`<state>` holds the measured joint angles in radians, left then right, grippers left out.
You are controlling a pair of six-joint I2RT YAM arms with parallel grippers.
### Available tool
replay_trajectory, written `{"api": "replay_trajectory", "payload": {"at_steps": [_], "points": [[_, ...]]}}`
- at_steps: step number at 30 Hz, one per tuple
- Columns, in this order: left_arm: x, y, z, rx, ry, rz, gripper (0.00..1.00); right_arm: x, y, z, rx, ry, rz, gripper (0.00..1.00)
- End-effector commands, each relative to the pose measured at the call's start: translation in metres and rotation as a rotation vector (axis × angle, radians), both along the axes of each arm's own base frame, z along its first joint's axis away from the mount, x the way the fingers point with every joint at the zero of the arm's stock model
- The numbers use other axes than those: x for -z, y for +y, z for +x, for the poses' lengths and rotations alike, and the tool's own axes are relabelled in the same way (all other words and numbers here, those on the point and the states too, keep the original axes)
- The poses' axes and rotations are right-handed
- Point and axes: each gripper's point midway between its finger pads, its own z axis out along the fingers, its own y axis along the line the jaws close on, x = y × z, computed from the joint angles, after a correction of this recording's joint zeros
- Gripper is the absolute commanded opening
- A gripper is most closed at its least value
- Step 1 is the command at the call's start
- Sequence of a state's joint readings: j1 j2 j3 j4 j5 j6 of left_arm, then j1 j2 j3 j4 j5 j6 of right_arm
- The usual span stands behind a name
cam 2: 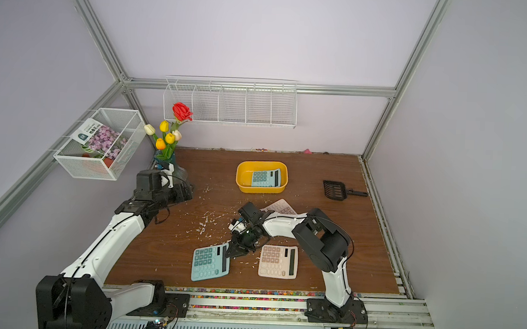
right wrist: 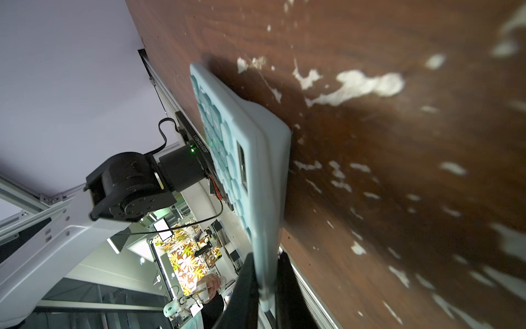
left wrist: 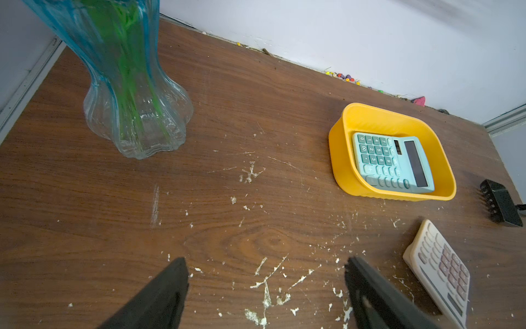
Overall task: Put the calculator in the storage box
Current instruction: Pick up the calculator at the center of the board, then place the calculator in the storage box.
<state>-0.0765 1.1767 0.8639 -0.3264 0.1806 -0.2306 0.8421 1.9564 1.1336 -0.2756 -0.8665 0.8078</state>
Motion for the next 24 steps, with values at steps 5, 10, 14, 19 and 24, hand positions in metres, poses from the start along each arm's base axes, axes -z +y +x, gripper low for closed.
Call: {"api": "replay_trajectory", "payload": {"at_steps": [5,10,14,19,24], "points": [[0.003,0.002,0.000,-0.005,0.004,0.003,0.90,-0.057,-0.060,0.043,0.019,-0.152,-0.050,0.00],[0.002,0.002,0.001,-0.002,0.001,0.000,0.90,-0.102,-0.099,0.069,0.020,-0.211,-0.037,0.00],[0.001,0.001,0.001,0.000,-0.001,-0.001,0.90,-0.130,-0.121,0.093,0.052,-0.264,-0.029,0.00],[0.000,0.002,0.000,-0.003,-0.005,0.000,0.90,-0.158,-0.139,0.134,0.139,-0.354,-0.015,0.00],[0.000,0.002,0.000,-0.004,-0.005,0.001,0.90,-0.176,-0.153,0.189,0.251,-0.478,-0.048,0.00]]}}
